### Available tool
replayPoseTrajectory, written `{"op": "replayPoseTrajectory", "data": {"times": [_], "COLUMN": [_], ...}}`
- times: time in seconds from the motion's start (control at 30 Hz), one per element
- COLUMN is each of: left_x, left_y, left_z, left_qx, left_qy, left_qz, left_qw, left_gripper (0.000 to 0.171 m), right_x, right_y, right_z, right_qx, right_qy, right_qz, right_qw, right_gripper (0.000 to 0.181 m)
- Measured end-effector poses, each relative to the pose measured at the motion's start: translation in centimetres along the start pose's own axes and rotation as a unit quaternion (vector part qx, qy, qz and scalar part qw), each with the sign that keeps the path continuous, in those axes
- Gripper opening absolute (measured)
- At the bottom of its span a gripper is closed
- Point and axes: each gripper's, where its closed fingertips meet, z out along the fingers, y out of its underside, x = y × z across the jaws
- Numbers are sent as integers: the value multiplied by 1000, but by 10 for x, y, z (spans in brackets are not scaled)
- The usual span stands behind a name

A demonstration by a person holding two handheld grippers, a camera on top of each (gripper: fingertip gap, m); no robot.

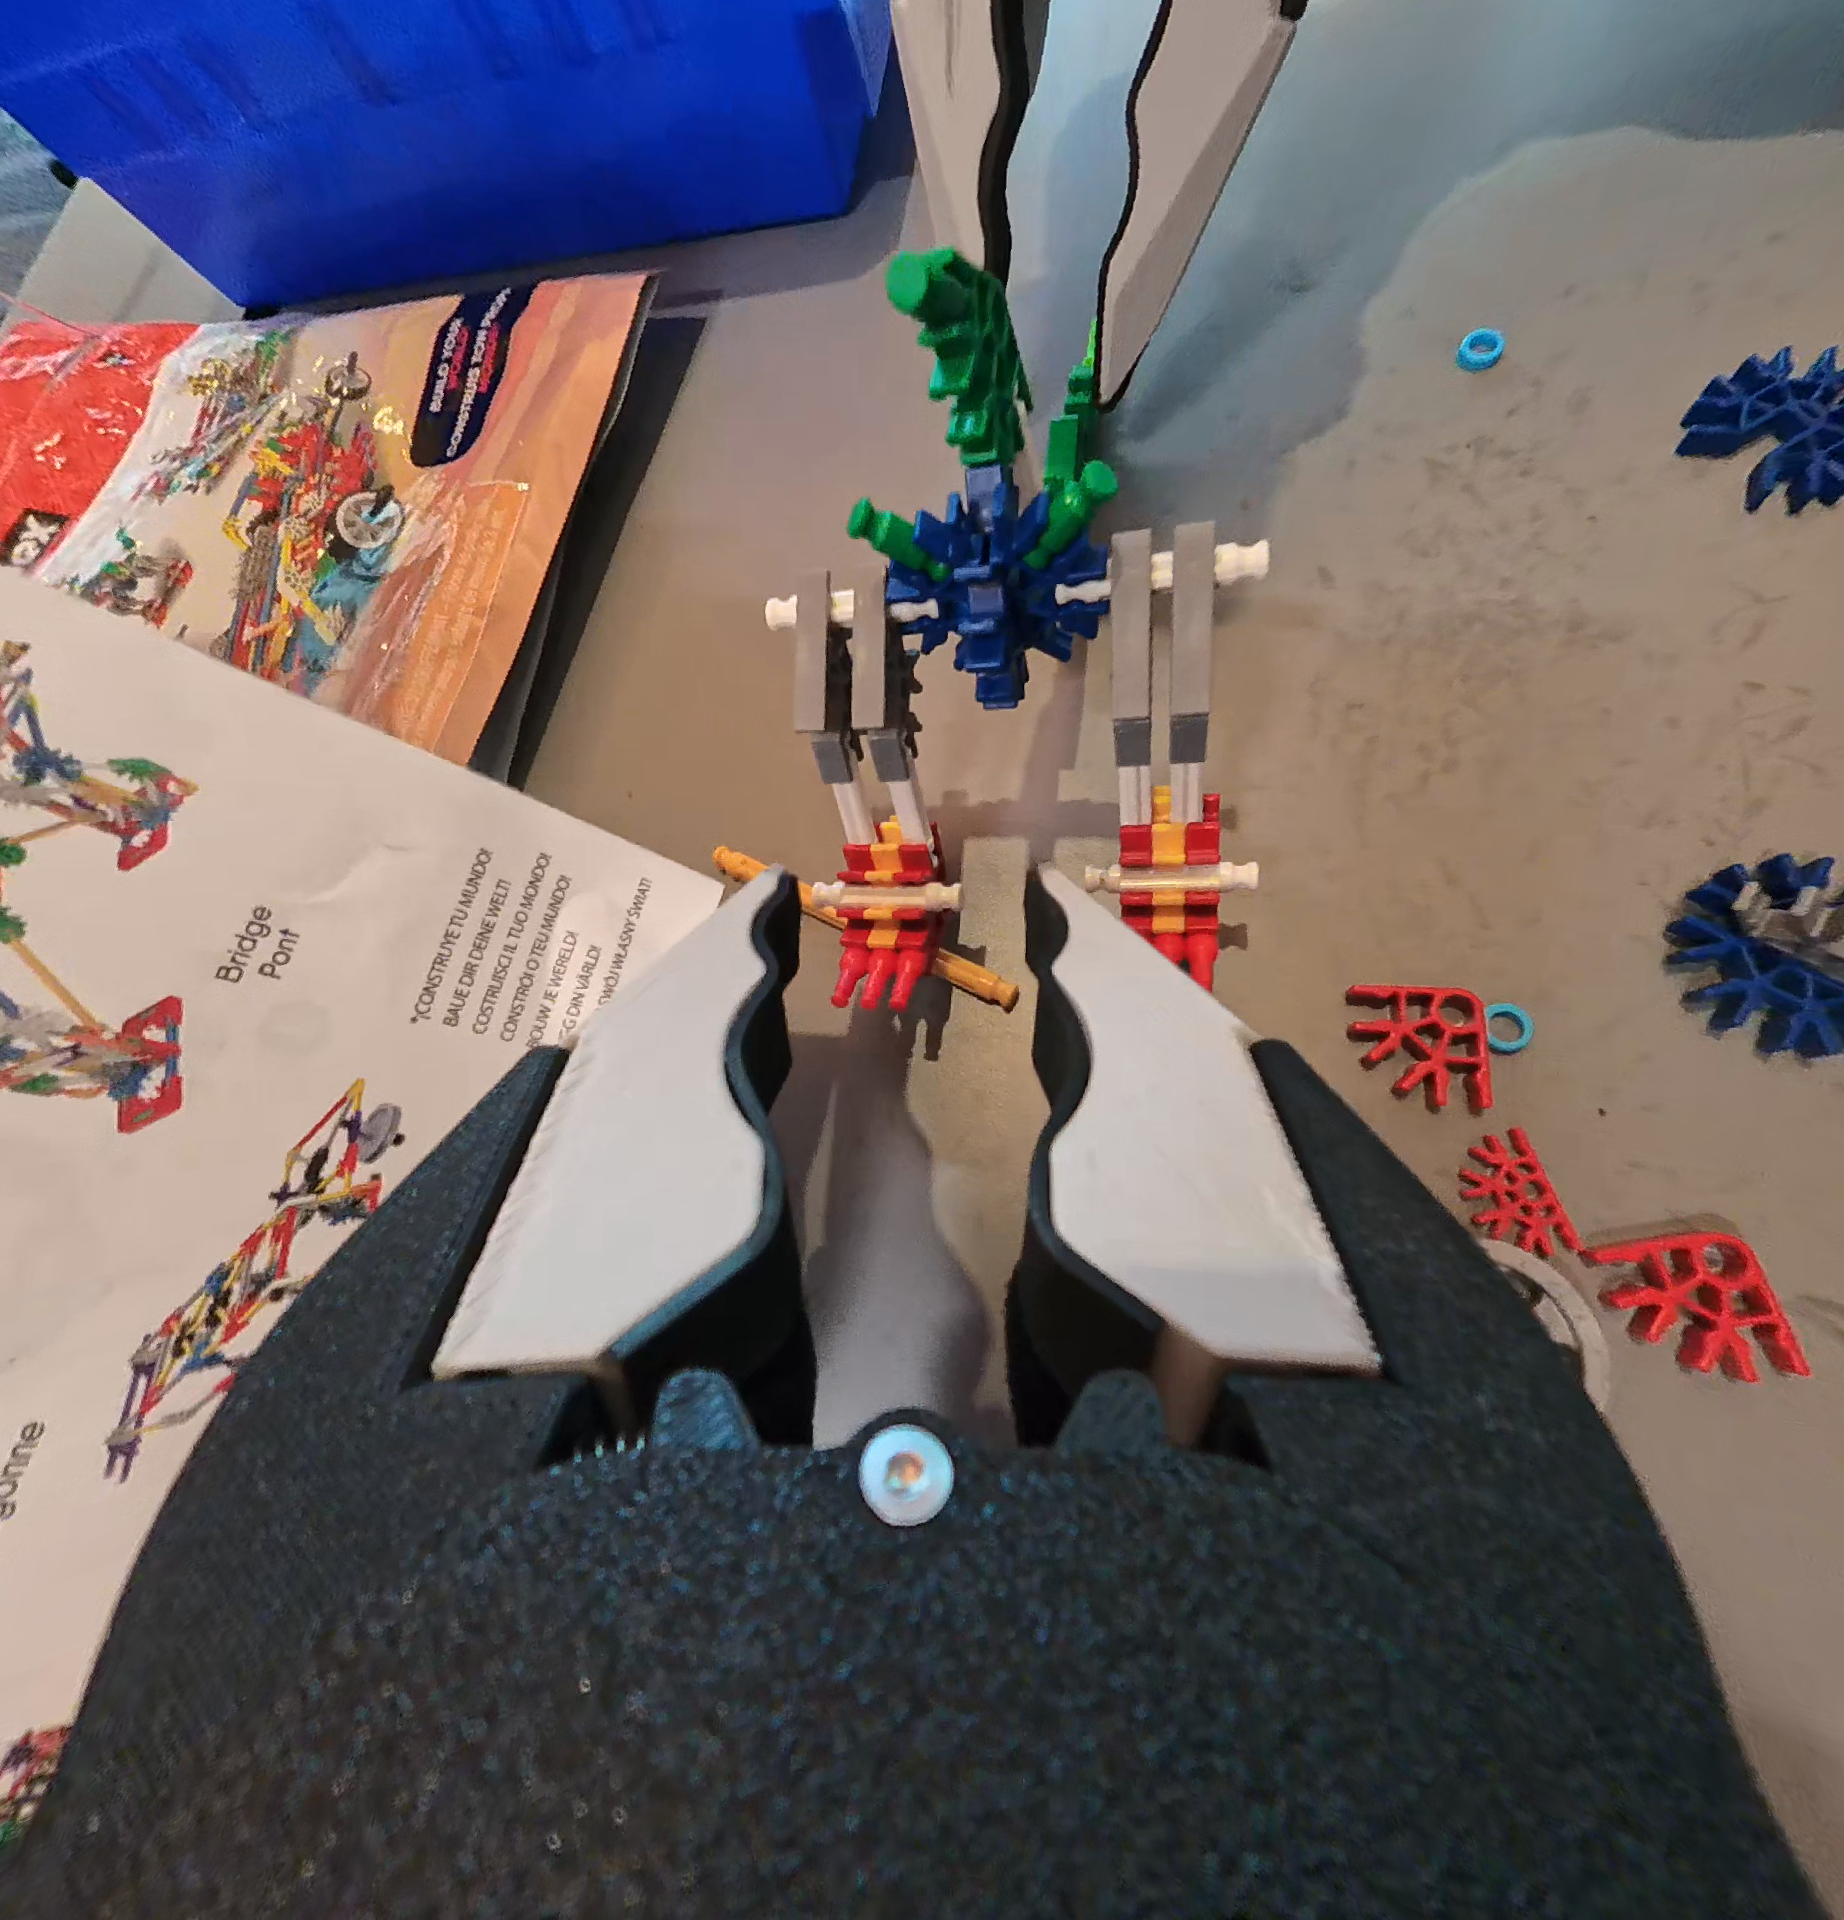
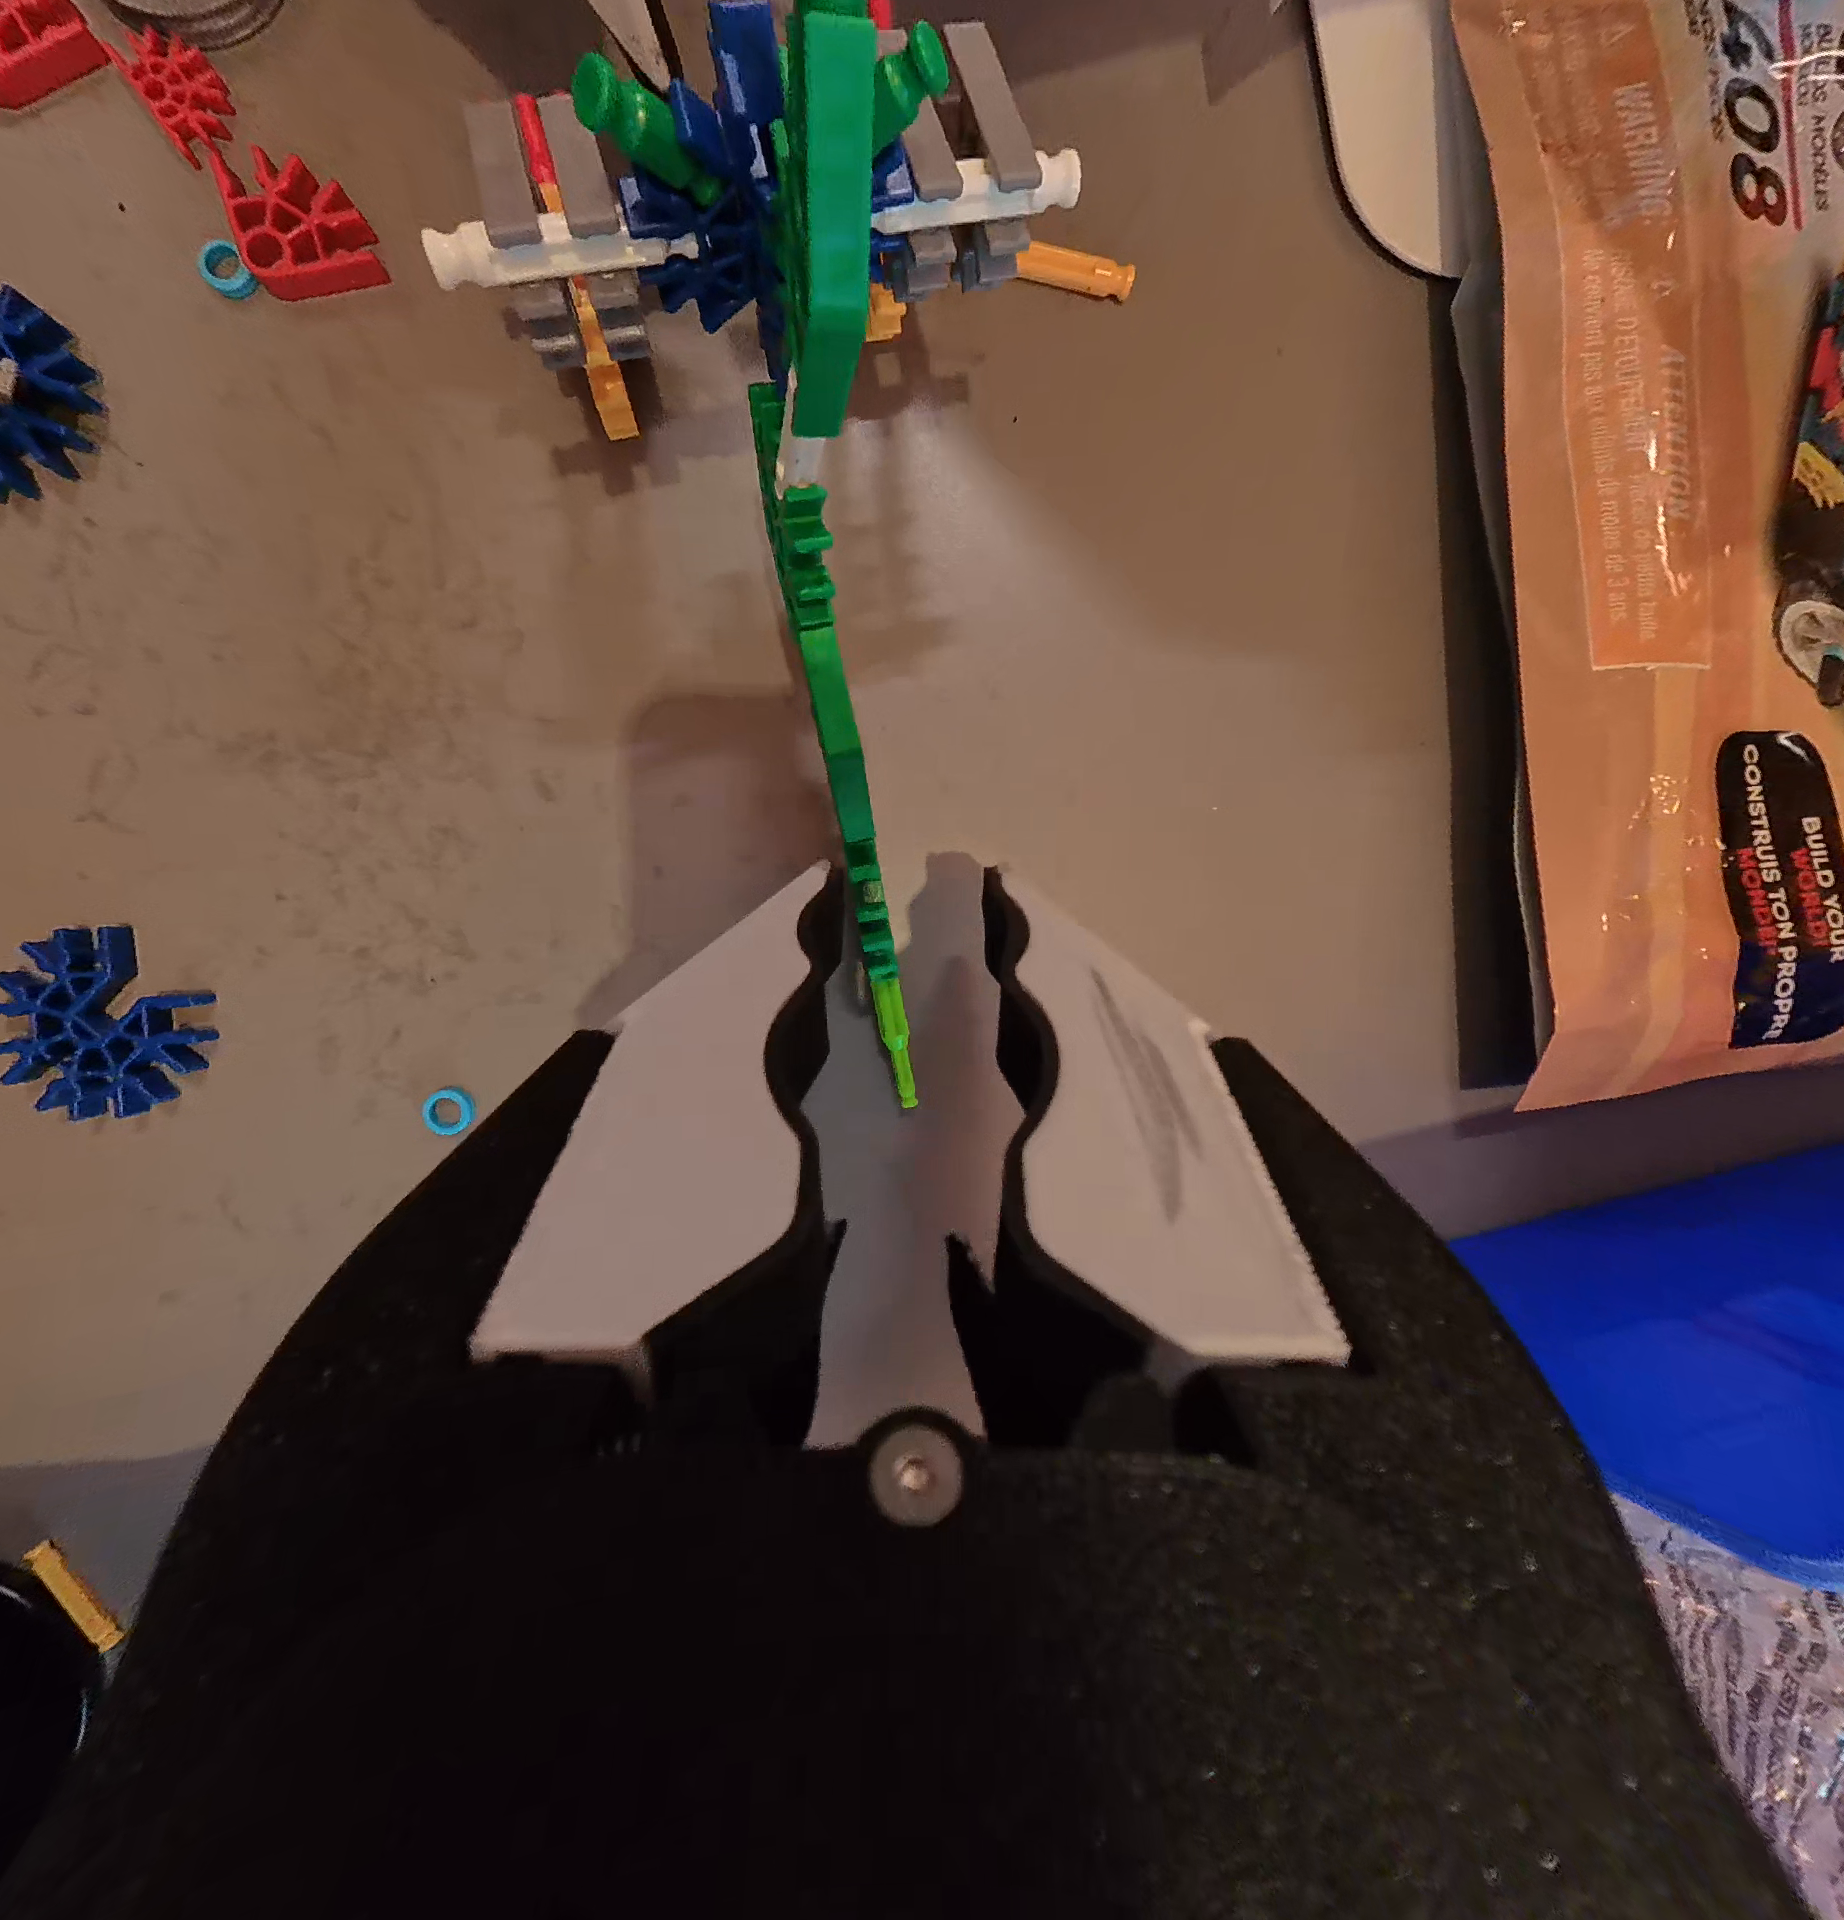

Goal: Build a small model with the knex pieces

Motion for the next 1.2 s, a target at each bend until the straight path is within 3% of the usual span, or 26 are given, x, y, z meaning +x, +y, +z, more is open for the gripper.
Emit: {"op": "replayPoseTrajectory", "data": {"times": [0.3, 0.47, 0.63, 0.9, 1.03, 1.2], "left_x": [-2, -6, 40, 96, 107, 105], "left_y": [-4, 15, 21, 25, 36, 32], "left_z": [-14, -34, -48, -32, -15, -11], "left_qx": [-2, -67, -88, -99, -124, -109], "left_qy": [1, 6, 104, 177, 186, 187], "left_qz": [13, -10, 9, 36, 42, 41], "left_qw": [1000, 998, 991, 979, 974, 975], "left_gripper": [41, 33, 29, 29, 26, 19], "right_x": [2, 4, 6, 7, 7, 7], "right_y": [-8, -9, -10, -7, -8, -8], "right_z": [-3, 0, -1, 1, 2, 2], "right_qx": [22, 27, 32, 33, 34, 35], "right_qy": [11, 8, 12, 10, 10, 9], "right_qz": [-7, -7, -6, -3, -3, -3], "right_qw": [1000, 1000, 999, 999, 999, 999], "right_gripper": [26, 26, 26, 26, 26, 26]}}
